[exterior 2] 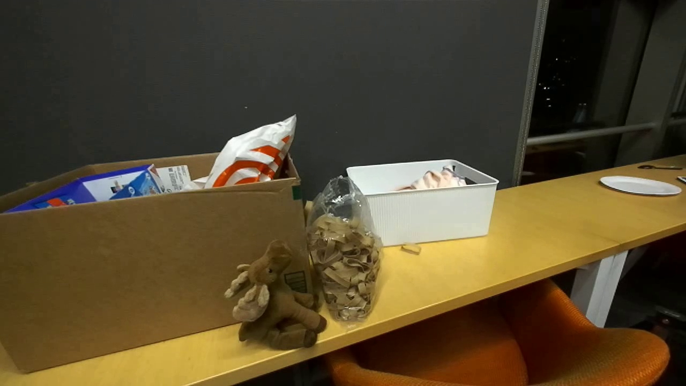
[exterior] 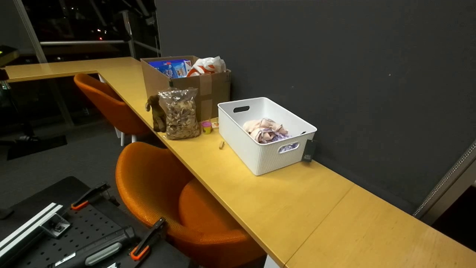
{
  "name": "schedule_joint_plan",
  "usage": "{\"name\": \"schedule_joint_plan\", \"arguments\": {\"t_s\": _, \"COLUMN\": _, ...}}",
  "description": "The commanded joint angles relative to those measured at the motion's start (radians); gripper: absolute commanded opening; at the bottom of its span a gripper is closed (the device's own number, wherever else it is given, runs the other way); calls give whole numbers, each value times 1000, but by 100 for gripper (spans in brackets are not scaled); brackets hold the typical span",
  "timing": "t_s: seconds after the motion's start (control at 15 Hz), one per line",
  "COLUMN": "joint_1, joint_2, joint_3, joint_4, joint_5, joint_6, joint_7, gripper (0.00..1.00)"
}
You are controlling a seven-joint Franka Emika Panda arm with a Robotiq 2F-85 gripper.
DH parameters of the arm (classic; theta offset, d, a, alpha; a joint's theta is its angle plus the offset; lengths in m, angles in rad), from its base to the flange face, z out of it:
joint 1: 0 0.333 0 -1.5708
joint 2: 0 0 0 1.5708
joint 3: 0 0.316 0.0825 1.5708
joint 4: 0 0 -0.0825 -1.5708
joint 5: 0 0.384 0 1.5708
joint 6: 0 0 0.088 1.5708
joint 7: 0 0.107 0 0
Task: Take the clothing out of the basket
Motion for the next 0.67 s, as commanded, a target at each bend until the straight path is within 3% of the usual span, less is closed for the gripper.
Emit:
{"name": "schedule_joint_plan", "arguments": {"t_s": 0.0, "joint_1": -34, "joint_2": 211, "joint_3": -51, "joint_4": 217, "joint_5": -63, "joint_6": 39, "joint_7": -33, "gripper": 100}}
{"name": "schedule_joint_plan", "arguments": {"t_s": 0.33, "joint_1": -86, "joint_2": 441, "joint_3": -150, "joint_4": 460, "joint_5": -92, "joint_6": 141, "joint_7": -40, "gripper": 100}}
{"name": "schedule_joint_plan", "arguments": {"t_s": 0.6, "joint_1": -131, "joint_2": 648, "joint_3": -228, "joint_4": 636, "joint_5": -30, "joint_6": 249, "joint_7": -94, "gripper": 100}}
